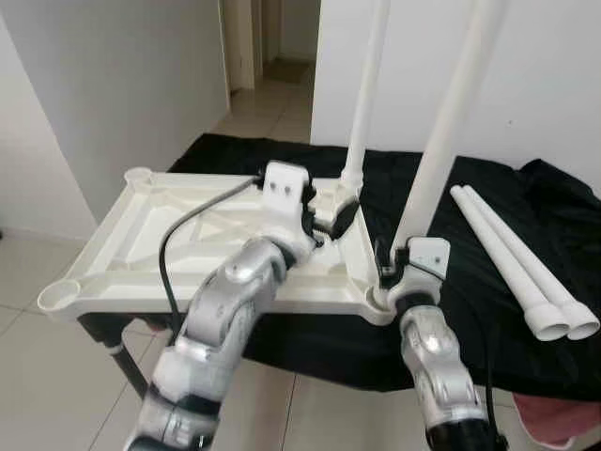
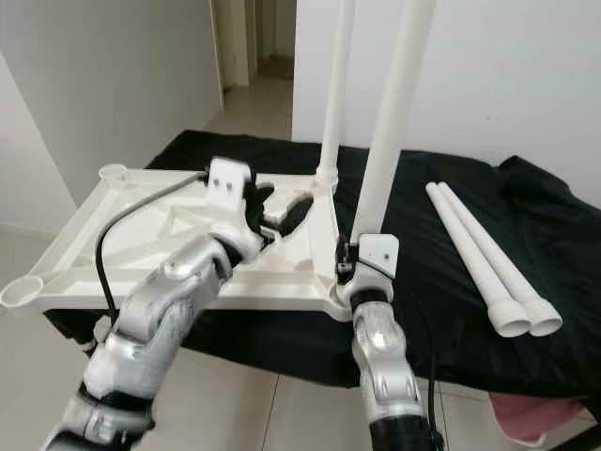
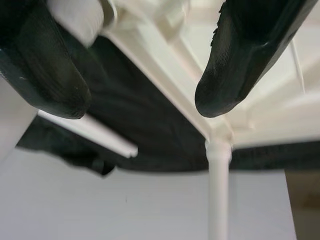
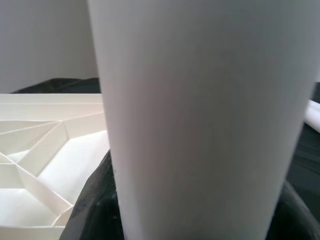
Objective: Building children table
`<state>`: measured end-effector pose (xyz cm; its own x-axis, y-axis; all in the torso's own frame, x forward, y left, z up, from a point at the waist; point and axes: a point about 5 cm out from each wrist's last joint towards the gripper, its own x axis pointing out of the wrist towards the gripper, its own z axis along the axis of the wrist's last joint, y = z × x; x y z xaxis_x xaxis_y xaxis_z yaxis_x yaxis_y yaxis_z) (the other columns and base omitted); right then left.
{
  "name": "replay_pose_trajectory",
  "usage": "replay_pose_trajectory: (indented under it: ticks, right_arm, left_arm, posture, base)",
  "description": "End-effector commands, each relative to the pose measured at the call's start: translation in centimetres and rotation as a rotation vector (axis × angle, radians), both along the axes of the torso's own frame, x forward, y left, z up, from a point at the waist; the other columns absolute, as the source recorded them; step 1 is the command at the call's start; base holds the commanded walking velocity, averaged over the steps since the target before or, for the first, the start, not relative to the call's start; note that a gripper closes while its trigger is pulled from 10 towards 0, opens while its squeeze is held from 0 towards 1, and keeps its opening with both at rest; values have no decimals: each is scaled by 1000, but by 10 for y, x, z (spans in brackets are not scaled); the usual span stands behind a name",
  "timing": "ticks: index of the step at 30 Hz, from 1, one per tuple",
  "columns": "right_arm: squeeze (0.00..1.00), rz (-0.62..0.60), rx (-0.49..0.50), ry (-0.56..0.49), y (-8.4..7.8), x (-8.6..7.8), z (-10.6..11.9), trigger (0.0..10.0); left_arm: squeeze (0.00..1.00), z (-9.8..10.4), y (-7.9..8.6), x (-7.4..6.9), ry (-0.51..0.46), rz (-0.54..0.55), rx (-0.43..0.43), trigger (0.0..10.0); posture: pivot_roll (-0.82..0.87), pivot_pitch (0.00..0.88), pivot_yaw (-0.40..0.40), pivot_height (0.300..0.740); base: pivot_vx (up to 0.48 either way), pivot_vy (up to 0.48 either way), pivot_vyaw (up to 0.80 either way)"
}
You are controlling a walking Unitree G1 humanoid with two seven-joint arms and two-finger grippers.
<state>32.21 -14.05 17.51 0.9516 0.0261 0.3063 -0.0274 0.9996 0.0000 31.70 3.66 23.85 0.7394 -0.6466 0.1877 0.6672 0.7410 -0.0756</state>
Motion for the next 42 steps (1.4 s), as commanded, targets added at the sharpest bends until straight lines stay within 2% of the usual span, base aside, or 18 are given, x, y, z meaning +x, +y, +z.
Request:
replay_pose_trajectory:
  ticks: [1, 4, 6, 9, 11, 18, 21, 28, 32, 34, 38, 42]
  right_arm:
    - [0, 17, 6, 25, -1, -2, -9, 10000]
    - [0, 46, -5, 26, -2, -4, -16, 10000]
    - [0, 87, -27, 39, -1, -3, -23, 10000]
    - [0, 107, -38, 45, -1, -3, -26, 10000]
    - [0, 146, -47, 55, -2, 0, -30, 10000]
    - [0, 183, -56, 64, -2, 8, -28, 10000]
    - [0, 205, 12, 91, -6, 13, -29, 10000]
    - [0, 265, 18, 158, -10, 17, -35, 10000]
    - [0, 258, -43, 168, -16, 17, -38, 10000]
    - [0, 312, -133, 148, -13, 14, -40, 10000]
    - [0, 411, -238, 133, -8, 7, -46, 10000]
    - [0, 435, -265, 141, -8, 5, -49, 10000]
  left_arm:
    - [0, 2, -3, -4, -5, -50, 17, 10000]
    - [0, -7, -2, -8, -1, -58, 47, 10000]
    - [0, -18, -5, -16, -19, -103, 110, 10000]
    - [0, -23, -6, -20, -21, -127, 134, 10000]
    - [0, -34, -9, -28, -22, -172, 182, 10000]
    - [0, -44, -10, -35, -25, -217, 234, 10000]
    - [0, -50, -8, -41, -23, -249, 269, 10000]
    - [0, -58, -4, -44, -15, -246, 319, 10000]
    - [0, -59, -1, -44, -18, -238, 335, 10000]
    - [0, -59, 1, -44, -15, -235, 338, 10000]
    - [0, -59, 3, -44, -17, -228, 343, 10000]
    - [0, -58, 3, -44, -17, -229, 344, 10000]
  posture:
    - [-1, 68, 26, 740]
    - [-1, 71, 27, 740]
    - [1, 77, 32, 740]
    - [1, 77, 32, 740]
    - [4, 83, 36, 740]
    - [10, 87, 39, 740]
    - [19, 89, 40, 740]
    - [20, 94, 43, 740]
    - [22, 103, 44, 740]
    - [21, 109, 46, 740]
    - [21, 114, 49, 740]
    - [21, 114, 49, 740]
  base:
    - [0, 0, 0]
    - [0, 0, 0]
    - [0, 0, 0]
    - [0, 0, 0]
    - [0, 0, 0]
    - [0, 0, 0]
    - [0, 0, 0]
    - [0, 0, 0]
    - [0, 0, 0]
    - [0, 0, 0]
    - [0, 0, 0]
    - [0, 0, 0]
